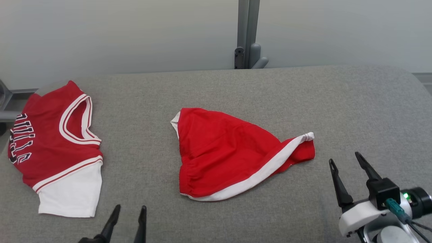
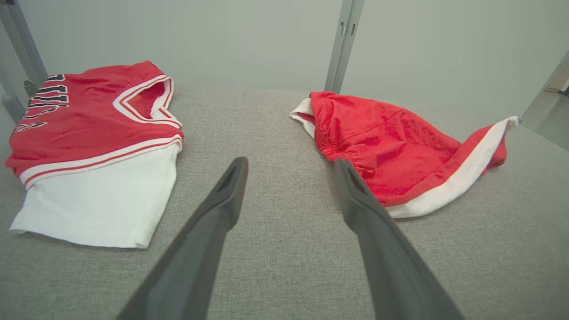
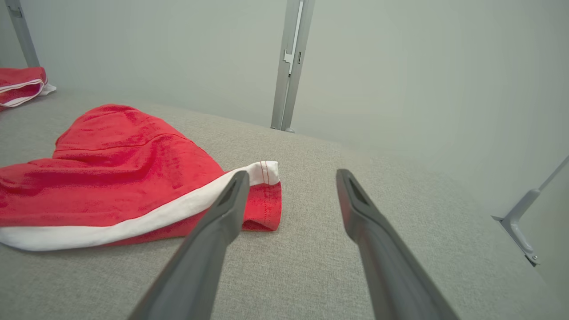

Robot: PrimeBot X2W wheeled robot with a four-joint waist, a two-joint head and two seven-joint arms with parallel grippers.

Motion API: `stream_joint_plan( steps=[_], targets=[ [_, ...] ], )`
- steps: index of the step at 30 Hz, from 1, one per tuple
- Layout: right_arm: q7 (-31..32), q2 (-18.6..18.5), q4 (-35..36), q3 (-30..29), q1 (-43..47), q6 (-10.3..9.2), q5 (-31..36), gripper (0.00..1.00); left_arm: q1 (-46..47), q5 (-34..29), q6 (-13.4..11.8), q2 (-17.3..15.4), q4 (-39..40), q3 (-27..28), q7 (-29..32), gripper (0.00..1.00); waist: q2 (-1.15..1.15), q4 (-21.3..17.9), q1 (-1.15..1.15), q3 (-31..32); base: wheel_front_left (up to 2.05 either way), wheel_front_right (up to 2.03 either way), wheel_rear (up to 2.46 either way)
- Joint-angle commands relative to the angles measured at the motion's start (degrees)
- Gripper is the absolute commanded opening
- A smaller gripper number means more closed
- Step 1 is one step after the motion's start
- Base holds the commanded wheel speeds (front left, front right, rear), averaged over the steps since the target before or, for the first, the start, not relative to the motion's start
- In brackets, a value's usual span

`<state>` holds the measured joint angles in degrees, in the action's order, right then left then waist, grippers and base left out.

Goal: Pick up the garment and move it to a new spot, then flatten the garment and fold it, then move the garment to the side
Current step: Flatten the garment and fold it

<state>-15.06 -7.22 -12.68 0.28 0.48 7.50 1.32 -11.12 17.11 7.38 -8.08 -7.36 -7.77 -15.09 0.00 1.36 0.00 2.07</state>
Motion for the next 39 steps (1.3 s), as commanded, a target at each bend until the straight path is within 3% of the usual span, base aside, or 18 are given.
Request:
stream_joint_plan(
  steps=[1,7,8,14,18,27,39],
  targets=[
    [-0.17,-1.58,-0.26,0.82,-1.34,-0.02,0.69,1.0,1.15,0.22,0.2,-0.92,-0.63,-0.96,-0.07,1.0,0.0,-0.19,0.0,-0.43,0.0,0.0,0.0],
    [6.15,-13.83,-3.59,12.07,-11.33,-0.04,-1.14,1.0,7.24,5.32,0.19,-6.19,-5.53,-12.1,1.61,1.0,0.0,0.56,0.0,-3.13,0.0,0.0,0.0],
    [9.59,-18.04,-3.17,16.46,-14.9,-0.04,-3.01,1.0,10.32,7.43,0.19,-7.44,-6.65,-15.26,2.92,1.0,0.0,0.94,0.0,-5.12,0.0,0.0,0.0],
    [19.53,-27.29,-2.4,30.78,-25.03,-0.05,-10.18,1.0,19.8,12.08,0.2,-9.11,-12.26,-24.81,7.11,1.0,0.0,2.02,0.0,-10.43,0.0,0.0,0.0],
    [23.92,-31.33,-1.84,39.18,-31.04,-0.05,-14.96,1.0,25.1,15.81,0.2,-9.02,-15.67,-29.29,6.86,1.0,0.0,2.5,0.0,-13.03,0.0,0.0,0.0],
    [24.23,-34.32,-3.95,45.96,-38.55,-0.05,-20.45,1.0,32.85,21.21,0.2,-8.64,-22.22,-36.6,4.23,1.0,0.0,3.39,0.0,-16.42,0.0,0.0,0.0],
    [22.24,-34.31,-6.29,49.25,-39.98,-0.05,-23.78,1.0,36.6,25.07,0.2,-9.19,-25.2,-43.1,1.13,1.0,0.0,2.82,0.0,-17.33,0.0,0.0,0.0]
  ],
)
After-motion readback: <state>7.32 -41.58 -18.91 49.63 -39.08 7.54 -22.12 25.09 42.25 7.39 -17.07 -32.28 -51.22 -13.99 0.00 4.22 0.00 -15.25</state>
